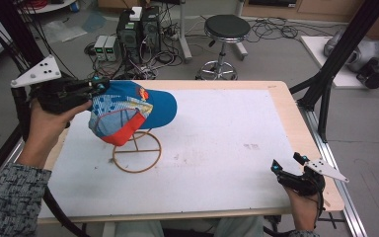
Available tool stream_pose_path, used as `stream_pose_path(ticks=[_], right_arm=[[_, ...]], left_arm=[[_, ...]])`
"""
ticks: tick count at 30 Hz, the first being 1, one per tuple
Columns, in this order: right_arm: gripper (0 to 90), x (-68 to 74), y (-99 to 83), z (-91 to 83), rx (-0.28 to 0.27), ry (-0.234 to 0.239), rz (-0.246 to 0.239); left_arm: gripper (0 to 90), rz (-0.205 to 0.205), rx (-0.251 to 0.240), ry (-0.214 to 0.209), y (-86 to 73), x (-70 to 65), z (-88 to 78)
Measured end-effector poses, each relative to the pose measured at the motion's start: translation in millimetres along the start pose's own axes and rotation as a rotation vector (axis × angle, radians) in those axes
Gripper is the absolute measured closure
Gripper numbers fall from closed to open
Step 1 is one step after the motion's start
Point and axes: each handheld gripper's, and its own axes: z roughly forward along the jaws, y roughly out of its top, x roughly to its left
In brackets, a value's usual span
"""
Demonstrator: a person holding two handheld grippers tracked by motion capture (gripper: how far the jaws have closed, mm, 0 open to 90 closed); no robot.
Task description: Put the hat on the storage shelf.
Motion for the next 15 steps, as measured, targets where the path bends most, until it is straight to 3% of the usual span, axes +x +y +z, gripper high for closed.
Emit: stream_pose_path(ticks=[6,15], right_arm=[[10.5,0.2,0.1,0.2,0.001,0.000,0.000],[10.5,-0.8,0.0,0.1,0.003,0.000,-0.003]], left_arm=[[89.7,0.017,-0.007,-0.034,-4.8,-6.1,3.5],[89.7,0.013,-0.005,-0.051,-9.1,-10.4,9.6]])
